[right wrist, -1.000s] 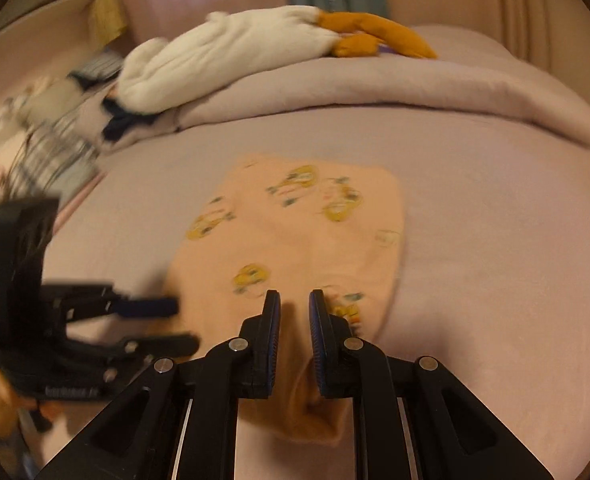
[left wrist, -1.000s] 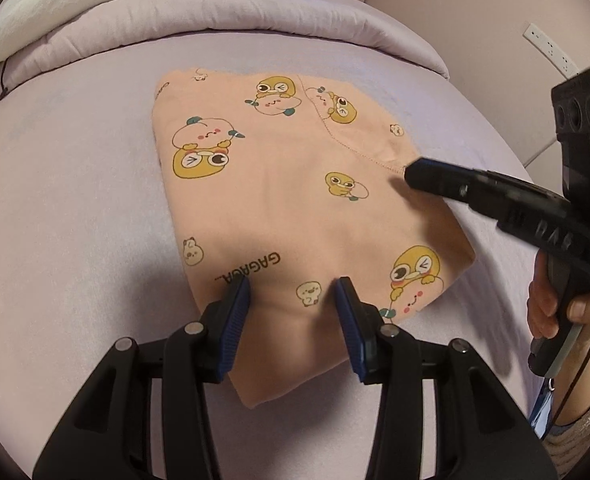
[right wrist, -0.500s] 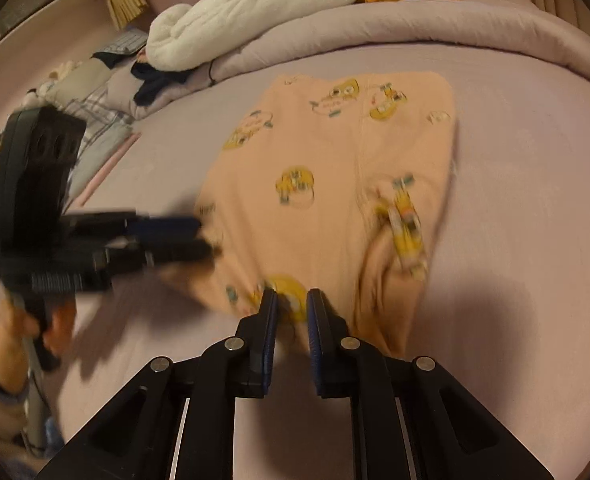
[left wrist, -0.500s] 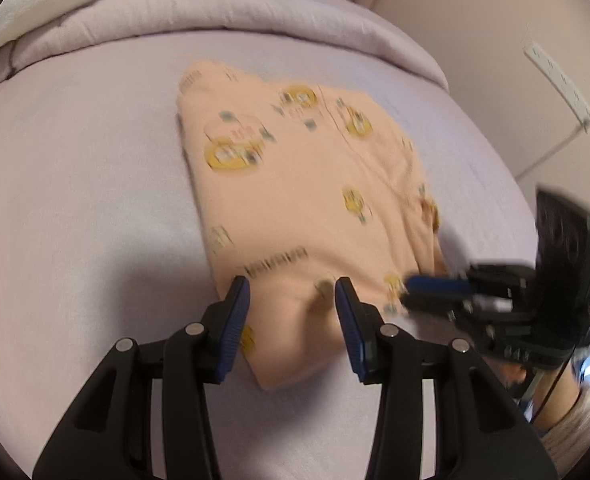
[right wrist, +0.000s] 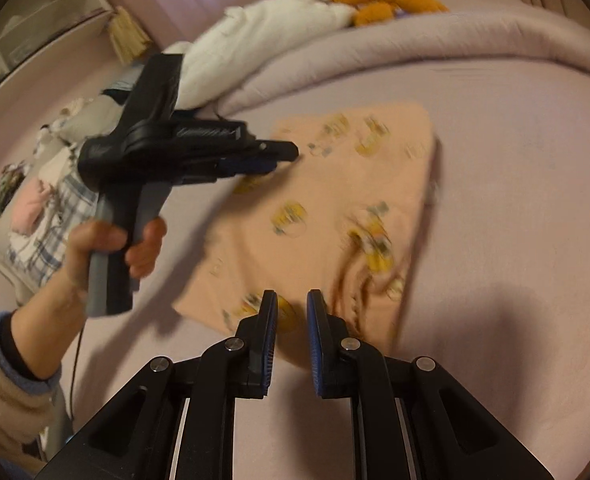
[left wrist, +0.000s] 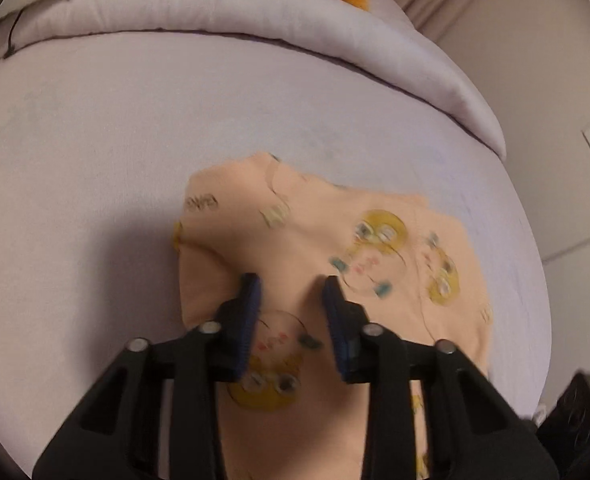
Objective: Fold small clothes
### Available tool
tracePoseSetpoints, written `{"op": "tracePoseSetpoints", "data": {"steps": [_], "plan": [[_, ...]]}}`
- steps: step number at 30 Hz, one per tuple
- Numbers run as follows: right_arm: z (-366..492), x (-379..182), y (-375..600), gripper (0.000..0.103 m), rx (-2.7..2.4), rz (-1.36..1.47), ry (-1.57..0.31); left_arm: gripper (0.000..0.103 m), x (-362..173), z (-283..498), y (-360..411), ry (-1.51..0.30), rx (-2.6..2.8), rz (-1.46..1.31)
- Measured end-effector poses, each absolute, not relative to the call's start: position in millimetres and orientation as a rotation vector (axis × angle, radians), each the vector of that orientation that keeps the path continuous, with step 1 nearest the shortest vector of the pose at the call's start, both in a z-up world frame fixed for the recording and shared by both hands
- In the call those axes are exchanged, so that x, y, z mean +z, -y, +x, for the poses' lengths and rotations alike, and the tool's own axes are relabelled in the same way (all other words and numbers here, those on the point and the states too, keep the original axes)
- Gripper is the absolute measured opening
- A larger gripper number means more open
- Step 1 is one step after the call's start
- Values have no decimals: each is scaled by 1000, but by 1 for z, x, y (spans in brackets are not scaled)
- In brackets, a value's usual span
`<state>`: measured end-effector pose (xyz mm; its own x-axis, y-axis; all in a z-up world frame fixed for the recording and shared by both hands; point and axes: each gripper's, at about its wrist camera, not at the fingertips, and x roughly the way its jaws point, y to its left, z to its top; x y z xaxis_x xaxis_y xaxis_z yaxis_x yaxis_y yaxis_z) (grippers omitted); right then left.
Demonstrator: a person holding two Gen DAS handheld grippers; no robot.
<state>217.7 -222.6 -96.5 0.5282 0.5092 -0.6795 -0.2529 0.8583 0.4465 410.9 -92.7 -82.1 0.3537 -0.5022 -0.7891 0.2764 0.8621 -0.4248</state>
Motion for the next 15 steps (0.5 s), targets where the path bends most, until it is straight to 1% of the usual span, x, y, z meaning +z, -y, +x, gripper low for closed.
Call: {"op": "tracePoseSetpoints", "data": {"steps": [5,9,15], "plan": [[212,-100,221,14,450,342,-924,29,-79,421,82,-1101,-494,-317],[195,-92,223,14,476,364,-907,30,-59,402,70,-1065,-490,-319],[200,-66,238,25,427,414,-780,31,-34,339,56,-986,-628,-270]]}}
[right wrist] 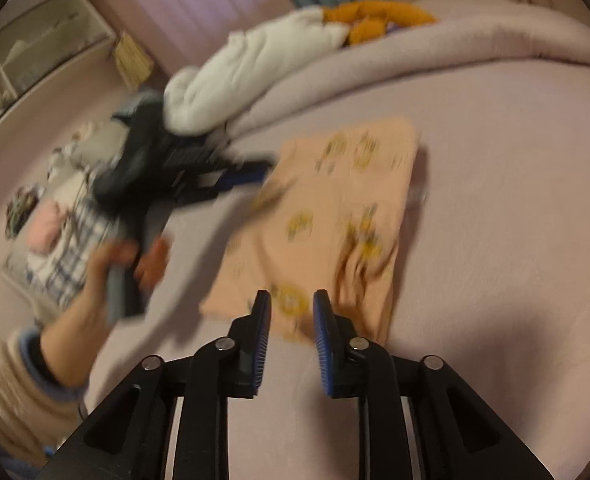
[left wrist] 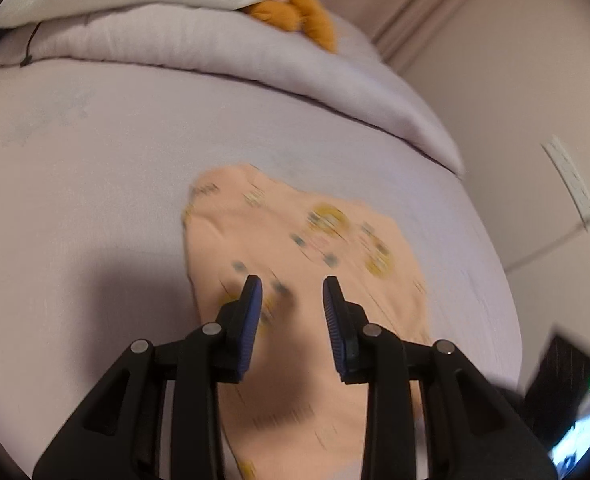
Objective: Fold small clothes
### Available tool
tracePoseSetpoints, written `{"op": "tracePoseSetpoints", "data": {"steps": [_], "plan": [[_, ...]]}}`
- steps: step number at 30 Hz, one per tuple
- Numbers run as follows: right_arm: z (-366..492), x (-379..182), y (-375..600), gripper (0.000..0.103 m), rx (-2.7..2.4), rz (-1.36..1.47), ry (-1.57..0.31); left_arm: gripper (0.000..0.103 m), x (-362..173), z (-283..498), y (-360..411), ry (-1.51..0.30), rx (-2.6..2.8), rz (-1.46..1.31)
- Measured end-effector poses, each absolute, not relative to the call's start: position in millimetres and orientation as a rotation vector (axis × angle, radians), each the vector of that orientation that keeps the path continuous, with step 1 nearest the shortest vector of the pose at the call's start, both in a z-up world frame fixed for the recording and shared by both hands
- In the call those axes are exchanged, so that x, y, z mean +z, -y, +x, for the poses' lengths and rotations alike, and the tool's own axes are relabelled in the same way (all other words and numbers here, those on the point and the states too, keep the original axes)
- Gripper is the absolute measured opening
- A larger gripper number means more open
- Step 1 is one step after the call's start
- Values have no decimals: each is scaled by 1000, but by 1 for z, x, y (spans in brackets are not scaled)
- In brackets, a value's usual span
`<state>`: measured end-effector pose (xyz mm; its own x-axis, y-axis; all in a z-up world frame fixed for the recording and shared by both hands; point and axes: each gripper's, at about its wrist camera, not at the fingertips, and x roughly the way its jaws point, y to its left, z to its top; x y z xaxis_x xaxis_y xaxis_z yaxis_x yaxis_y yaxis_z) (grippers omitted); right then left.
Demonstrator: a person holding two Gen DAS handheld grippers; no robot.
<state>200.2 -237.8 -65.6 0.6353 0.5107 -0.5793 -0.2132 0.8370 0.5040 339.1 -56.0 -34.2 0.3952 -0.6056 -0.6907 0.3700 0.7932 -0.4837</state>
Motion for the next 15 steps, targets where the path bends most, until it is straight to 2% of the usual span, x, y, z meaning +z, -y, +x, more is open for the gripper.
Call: {"op": "tracePoseSetpoints", "data": {"steps": [5,12,13,14,15], "plan": [[235,-60,232,26,337,422,-758,31,-37,296,73,-967,-708,-146],[247,-96,240,26,210,387,-866,31,-73,268,71,-1024,-731,-44],[244,-99,246,29,202,397,-872,31,-72,266,66,-1026,-740,-54],[240,-103,252,41,194,422,-884,31,-71,264,61,-1034,-748,-69],[237,-104,257,46,197,451,-889,31,-69,263,56,-1039,-750,-77]]}}
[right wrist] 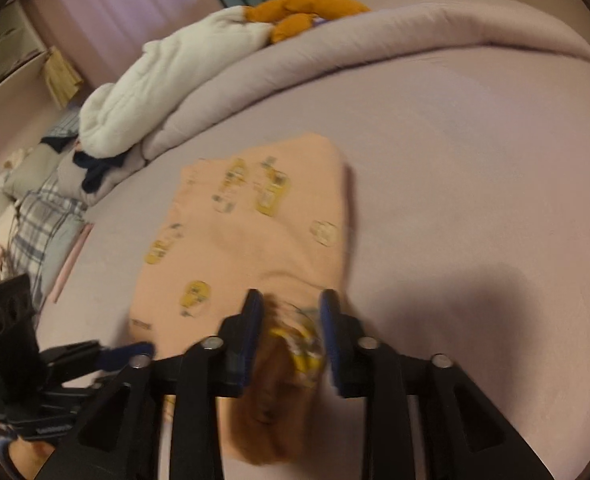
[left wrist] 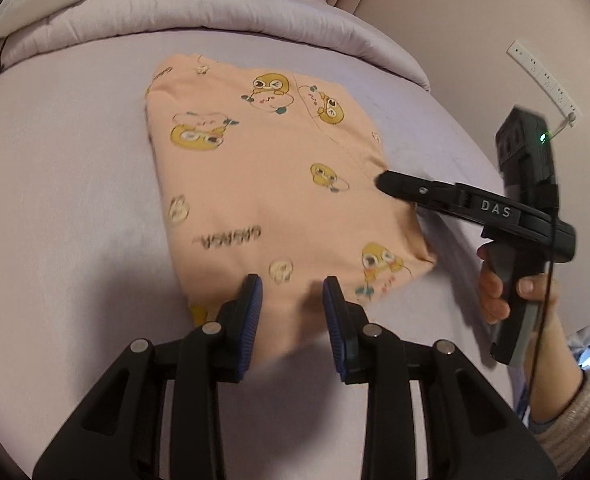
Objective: Fold small clothes
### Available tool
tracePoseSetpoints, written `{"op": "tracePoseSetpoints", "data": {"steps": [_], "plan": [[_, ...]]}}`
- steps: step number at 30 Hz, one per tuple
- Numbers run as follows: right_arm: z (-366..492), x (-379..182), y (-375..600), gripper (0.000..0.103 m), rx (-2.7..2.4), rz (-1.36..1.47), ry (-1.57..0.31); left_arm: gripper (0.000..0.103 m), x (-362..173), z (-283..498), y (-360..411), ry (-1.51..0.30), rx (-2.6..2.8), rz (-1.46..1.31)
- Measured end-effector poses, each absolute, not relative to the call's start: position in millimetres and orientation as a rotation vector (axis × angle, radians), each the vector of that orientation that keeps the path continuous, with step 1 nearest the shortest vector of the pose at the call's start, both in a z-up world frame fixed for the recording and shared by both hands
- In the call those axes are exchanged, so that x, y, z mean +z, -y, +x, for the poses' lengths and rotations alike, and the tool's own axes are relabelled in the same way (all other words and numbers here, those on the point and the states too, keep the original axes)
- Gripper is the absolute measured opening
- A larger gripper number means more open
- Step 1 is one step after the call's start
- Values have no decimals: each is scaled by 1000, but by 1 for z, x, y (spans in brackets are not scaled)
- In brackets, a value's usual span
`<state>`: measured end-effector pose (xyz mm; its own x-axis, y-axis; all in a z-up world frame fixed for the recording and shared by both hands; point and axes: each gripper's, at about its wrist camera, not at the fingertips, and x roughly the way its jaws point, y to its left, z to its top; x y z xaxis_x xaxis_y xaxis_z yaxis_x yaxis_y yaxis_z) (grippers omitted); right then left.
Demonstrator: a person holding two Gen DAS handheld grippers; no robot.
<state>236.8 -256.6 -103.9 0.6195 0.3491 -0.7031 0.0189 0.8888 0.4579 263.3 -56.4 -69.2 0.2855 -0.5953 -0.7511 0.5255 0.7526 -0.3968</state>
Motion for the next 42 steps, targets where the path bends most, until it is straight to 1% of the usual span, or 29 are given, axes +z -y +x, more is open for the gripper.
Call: {"op": "tracePoseSetpoints", "data": {"steps": [2,4,5,6,8,9,13,17,23,27,30,31,33,34,35,37,40,42], "plan": [[226,-103,268,47,230,517,-884,31,-65,262,48,-1042,-755,-102],[219,-100,273,48,242,539,-883,39,-63,260,40,-1044,-752,-141],[217,-100,276,49,257,563,-886,52,-62,262,32,-1045,-743,-179],[217,-101,277,50,271,586,-893,62,-63,267,30,-1044,-737,-208],[220,-106,281,55,288,642,-913,62,-67,280,21,-1059,-715,-298],[223,-108,281,55,294,663,-924,62,-68,284,18,-1068,-713,-334],[235,-117,276,56,338,748,-953,62,-81,296,9,-1115,-711,-466],[253,-122,261,56,363,763,-986,62,-96,313,17,-1151,-723,-561],[276,-126,252,56,407,803,-1013,63,-96,326,36,-1157,-744,-556],[284,-128,248,56,426,818,-1001,64,-97,333,35,-1161,-761,-591],[283,-128,242,56,419,786,-981,63,-98,330,30,-1162,-756,-620],[282,-127,238,54,409,758,-976,61,-97,329,30,-1159,-744,-609],[280,-125,234,48,392,713,-970,48,-96,329,32,-1158,-712,-576],[279,-125,232,43,387,695,-968,46,-96,328,30,-1159,-698,-571],[277,-125,231,36,387,688,-970,43,-97,327,28,-1160,-688,-575],[274,-126,230,31,390,689,-966,39,-98,325,23,-1162,-665,-582],[267,-121,224,27,360,664,-939,36,-95,322,25,-1147,-644,-565],[259,-113,218,25,346,628,-906,32,-93,319,24,-1141,-639,-563]]}}
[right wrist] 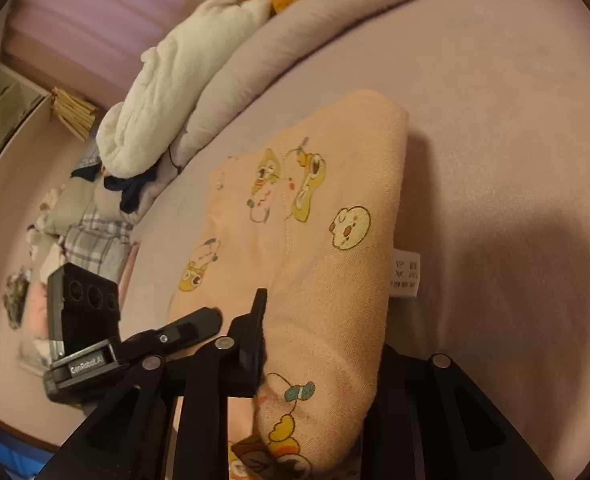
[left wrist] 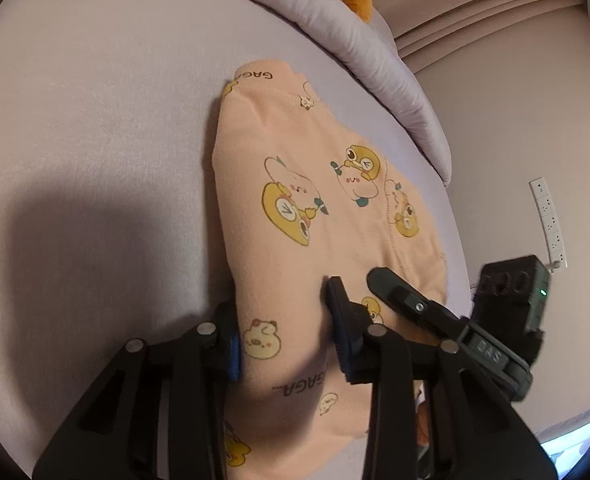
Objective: Fold small clothes
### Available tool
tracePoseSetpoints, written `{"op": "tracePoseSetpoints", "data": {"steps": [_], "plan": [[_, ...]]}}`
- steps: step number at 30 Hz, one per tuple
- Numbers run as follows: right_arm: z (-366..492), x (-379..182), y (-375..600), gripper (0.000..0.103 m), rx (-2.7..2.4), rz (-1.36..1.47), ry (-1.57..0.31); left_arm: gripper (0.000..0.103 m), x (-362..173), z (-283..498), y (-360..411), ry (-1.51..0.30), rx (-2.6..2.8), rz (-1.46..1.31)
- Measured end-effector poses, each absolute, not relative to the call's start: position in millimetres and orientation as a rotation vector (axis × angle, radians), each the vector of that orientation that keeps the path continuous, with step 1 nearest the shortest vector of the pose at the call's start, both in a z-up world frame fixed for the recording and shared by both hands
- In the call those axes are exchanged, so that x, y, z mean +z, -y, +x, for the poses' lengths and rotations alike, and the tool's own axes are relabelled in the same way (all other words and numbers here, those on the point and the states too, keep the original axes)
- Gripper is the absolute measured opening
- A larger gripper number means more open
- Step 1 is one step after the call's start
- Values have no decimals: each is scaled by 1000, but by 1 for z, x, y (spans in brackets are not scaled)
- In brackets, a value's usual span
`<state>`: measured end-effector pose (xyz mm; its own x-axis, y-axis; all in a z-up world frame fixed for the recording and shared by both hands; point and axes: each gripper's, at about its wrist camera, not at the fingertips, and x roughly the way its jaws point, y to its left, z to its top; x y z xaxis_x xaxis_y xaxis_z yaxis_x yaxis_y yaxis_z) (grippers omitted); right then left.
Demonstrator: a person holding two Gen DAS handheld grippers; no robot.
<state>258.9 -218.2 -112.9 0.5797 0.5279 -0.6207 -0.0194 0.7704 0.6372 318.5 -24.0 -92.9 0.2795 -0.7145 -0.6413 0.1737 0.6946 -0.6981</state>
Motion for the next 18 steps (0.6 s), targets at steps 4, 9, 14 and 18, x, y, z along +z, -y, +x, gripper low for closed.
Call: {"op": "tracePoseSetpoints", "data": {"steps": [4,9,14,18], "plan": [[242,-101,211,24,342,596,-868,29,-85,307,17,-1130,-647,-547],[214,-93,196,24,334,541,-860,29,-78,277,6,-1119,-640,-534],[190,-87,178,24,359,524,-869,29,-81,248,-13,-1124,-627,-549],[173,-81,161,24,382,504,-874,29,-77,222,-28,-1115,-609,-531]]}}
